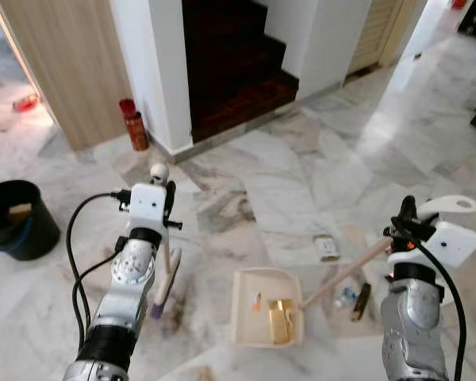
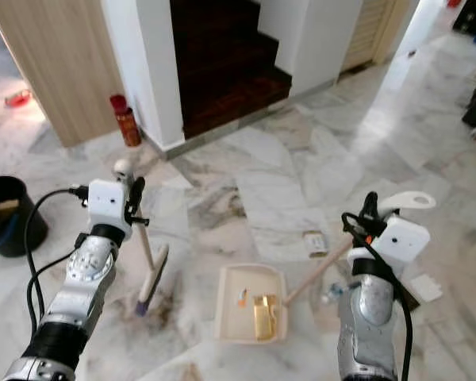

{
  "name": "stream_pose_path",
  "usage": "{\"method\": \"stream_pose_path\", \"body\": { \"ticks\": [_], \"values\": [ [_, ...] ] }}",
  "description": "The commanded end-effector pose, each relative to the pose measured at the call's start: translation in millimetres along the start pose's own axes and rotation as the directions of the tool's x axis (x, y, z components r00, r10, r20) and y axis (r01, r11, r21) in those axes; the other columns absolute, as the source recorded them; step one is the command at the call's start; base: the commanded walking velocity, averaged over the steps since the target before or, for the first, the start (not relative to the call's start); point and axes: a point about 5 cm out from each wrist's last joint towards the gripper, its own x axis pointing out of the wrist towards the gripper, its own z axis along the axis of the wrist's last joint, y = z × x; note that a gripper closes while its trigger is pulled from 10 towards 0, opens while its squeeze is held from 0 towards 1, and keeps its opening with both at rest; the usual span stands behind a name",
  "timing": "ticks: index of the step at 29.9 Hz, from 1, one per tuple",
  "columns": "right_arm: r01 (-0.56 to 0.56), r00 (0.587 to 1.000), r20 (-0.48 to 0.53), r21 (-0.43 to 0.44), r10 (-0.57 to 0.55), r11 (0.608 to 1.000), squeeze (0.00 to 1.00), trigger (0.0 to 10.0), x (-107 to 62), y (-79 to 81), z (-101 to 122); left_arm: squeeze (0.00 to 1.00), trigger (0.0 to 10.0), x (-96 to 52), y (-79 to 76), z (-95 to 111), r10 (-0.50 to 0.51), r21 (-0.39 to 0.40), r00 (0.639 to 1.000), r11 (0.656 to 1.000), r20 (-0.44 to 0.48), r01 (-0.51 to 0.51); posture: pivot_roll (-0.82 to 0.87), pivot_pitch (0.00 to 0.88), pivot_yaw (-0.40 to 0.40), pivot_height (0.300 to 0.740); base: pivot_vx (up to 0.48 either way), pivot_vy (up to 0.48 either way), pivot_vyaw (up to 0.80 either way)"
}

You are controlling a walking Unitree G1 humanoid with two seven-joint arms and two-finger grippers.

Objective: Sweep floor

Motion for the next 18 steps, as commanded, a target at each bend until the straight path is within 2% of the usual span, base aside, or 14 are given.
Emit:
{"method": "stream_pose_path", "body": {
  "ticks": [1, 18],
  "values": [
    [0.009, 0.999, 0.044, 0.006, -0.010, 1.000, 0.00, 10.0, 2.7, -2.2, 9.3, 0.00, 10.0, 3.7, -1.5, 12.8, -0.009, 0.017, 0.998, 1.000, 0.055, 0.008, 0.10, 0.073, -0.026, 0.740, 0.000, 0.315, 0.00],
    [-0.001, 0.999, 0.049, 0.006, 0.001, 1.000, 0.00, 10.0, 1.8, -0.6, 9.6, 0.00, 10.0, 2.9, -2.0, 12.3, -0.014, 0.014, 0.998, 1.000, 0.053, 0.013, 0.10, 0.065, -0.025, 0.740, 0.000, 0.315, 0.00]
  ]
}}
